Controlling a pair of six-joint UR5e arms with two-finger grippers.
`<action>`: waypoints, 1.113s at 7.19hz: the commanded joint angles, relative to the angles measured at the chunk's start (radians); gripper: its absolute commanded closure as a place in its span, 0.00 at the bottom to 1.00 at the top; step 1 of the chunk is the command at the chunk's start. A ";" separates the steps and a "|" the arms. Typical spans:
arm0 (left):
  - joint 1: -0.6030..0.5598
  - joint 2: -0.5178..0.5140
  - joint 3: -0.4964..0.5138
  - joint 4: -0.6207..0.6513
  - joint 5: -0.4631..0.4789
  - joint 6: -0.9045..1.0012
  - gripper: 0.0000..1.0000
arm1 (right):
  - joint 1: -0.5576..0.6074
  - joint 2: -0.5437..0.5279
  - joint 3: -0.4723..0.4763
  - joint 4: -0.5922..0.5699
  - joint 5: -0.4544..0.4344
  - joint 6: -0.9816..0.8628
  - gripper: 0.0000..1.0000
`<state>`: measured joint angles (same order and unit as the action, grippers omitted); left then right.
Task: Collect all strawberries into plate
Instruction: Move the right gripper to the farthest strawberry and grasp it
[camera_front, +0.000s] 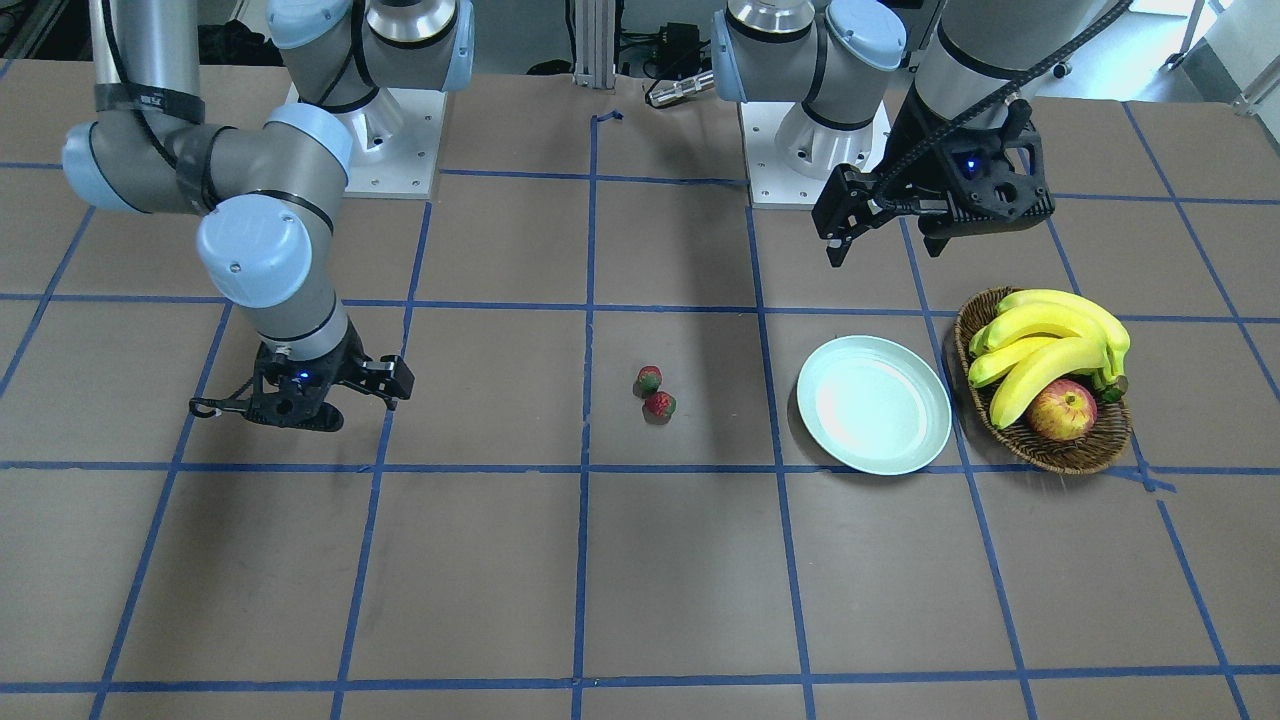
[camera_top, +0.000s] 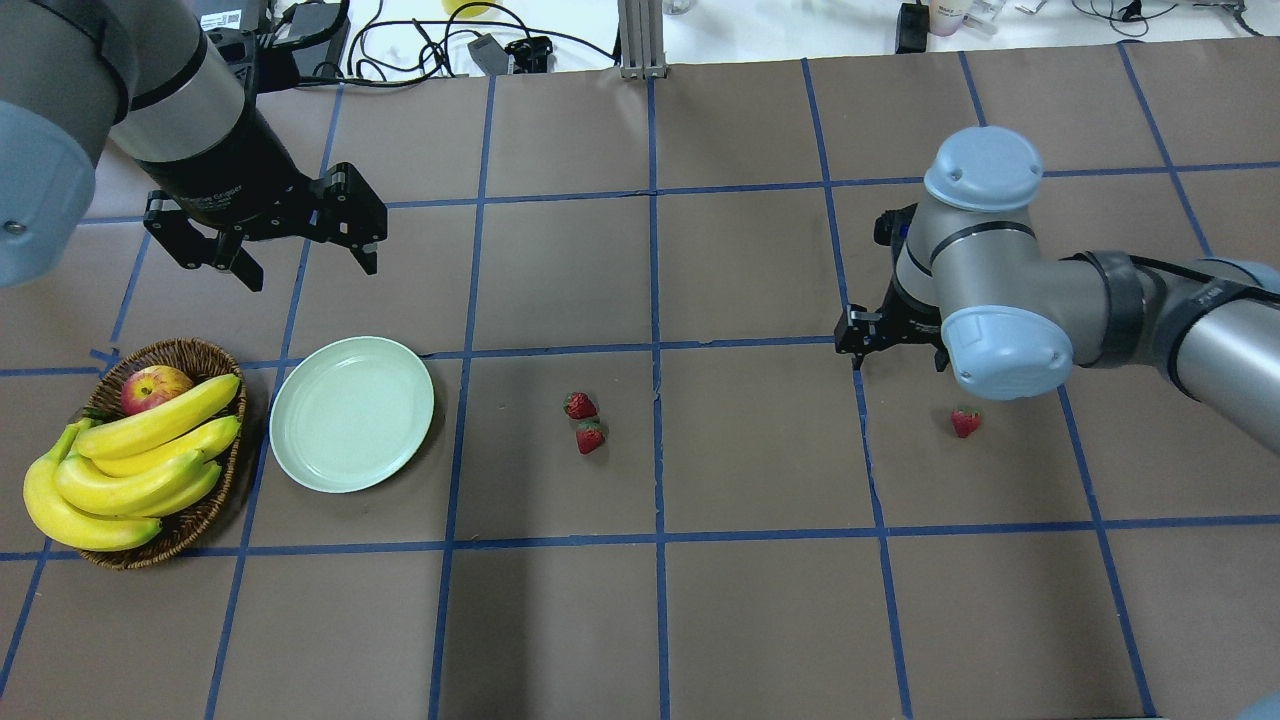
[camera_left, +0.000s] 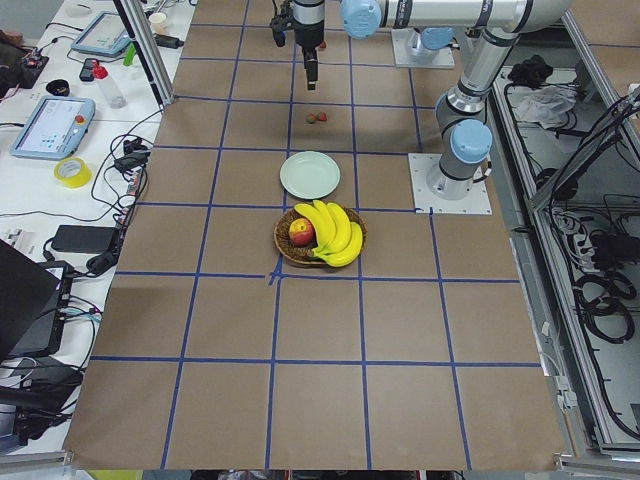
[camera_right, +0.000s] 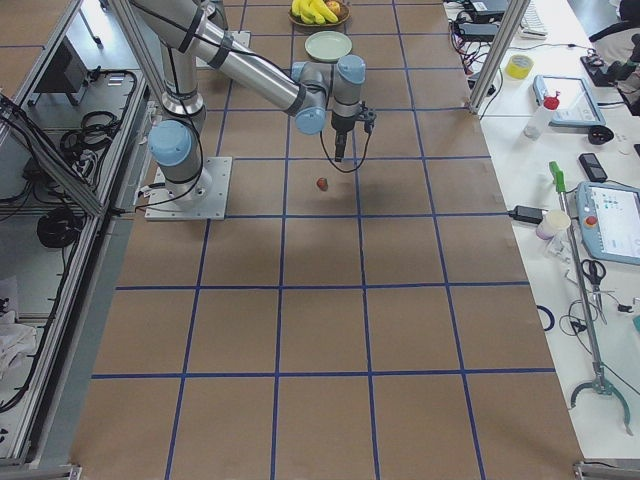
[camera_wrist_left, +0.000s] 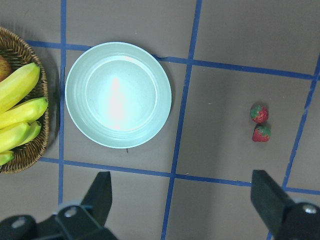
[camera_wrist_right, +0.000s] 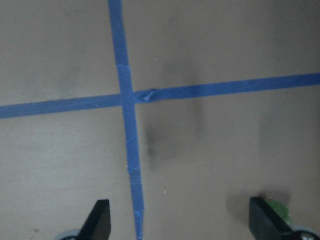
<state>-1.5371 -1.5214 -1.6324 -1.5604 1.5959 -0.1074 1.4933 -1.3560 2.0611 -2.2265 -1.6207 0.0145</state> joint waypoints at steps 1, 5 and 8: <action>0.000 0.001 0.000 -0.001 0.003 0.000 0.00 | -0.105 -0.025 0.114 -0.128 0.010 -0.097 0.04; 0.000 0.003 -0.001 -0.001 -0.001 0.000 0.00 | -0.156 -0.023 0.162 -0.145 0.012 -0.151 0.39; 0.000 -0.002 -0.001 -0.006 0.006 -0.012 0.00 | -0.157 -0.020 0.162 -0.145 0.009 -0.174 0.86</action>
<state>-1.5371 -1.5209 -1.6341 -1.5640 1.6001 -0.1118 1.3369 -1.3769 2.2218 -2.3716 -1.6118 -0.1549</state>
